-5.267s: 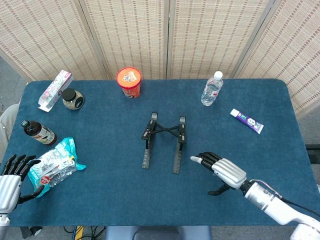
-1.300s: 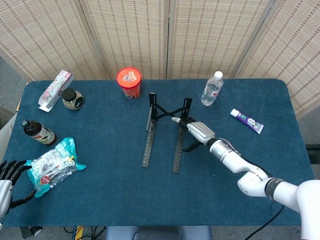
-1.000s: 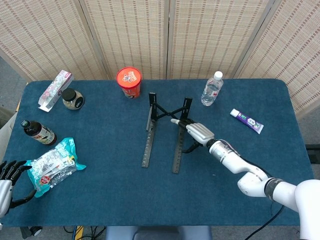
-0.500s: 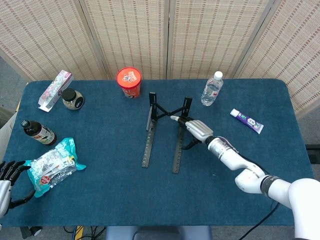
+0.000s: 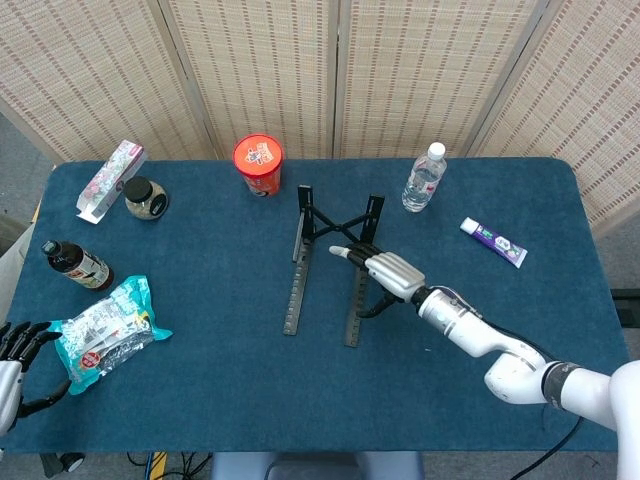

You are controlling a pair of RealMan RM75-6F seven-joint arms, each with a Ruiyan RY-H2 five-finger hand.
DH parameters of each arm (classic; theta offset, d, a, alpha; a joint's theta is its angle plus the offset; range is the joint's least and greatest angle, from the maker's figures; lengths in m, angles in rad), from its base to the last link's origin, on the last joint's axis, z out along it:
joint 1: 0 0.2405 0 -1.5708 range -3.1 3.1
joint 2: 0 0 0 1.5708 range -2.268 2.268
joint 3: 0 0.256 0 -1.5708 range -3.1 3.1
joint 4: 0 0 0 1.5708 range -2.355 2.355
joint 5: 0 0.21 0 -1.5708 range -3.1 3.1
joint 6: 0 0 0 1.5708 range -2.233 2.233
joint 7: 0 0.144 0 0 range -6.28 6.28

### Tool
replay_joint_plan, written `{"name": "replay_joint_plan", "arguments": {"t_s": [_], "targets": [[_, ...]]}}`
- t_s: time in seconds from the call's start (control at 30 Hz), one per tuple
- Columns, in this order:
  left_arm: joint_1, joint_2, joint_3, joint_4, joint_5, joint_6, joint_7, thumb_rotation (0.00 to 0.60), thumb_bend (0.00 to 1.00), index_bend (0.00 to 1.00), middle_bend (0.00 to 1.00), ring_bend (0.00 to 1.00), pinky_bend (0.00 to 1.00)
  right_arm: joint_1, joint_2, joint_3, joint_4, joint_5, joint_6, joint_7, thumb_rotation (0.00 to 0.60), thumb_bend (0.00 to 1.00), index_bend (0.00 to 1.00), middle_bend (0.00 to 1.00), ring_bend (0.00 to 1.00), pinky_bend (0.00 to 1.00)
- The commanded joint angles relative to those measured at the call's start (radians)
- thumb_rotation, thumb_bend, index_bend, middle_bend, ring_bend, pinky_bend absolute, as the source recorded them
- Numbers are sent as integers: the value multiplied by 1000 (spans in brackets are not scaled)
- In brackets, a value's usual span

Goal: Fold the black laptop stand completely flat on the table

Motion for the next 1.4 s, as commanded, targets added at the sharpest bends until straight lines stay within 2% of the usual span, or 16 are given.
{"name": "replay_joint_plan", "arguments": {"t_s": [0.03,0.33,0.8,1.07,1.4], "targets": [[2,2,1,-4,1,3,3,600,161,248,165,99,19,10,10,15,-32,-11,15,11,600,0,0,134,0,16],[14,12,7,-23,6,18,15,600,162,247,165,99,19,88,-65,70,-18,25,-47,41,600,0,0,134,0,16],[32,22,13,-28,-2,28,13,600,161,248,165,99,19,229,-243,156,154,108,-164,54,600,0,0,146,0,16],[41,25,14,-20,-9,31,1,600,162,248,165,99,20,256,-323,159,291,150,-216,65,600,0,0,147,0,16],[44,23,12,-17,-9,30,-1,600,162,248,165,99,19,269,-381,158,410,167,-248,98,600,0,0,147,0,16]]}}
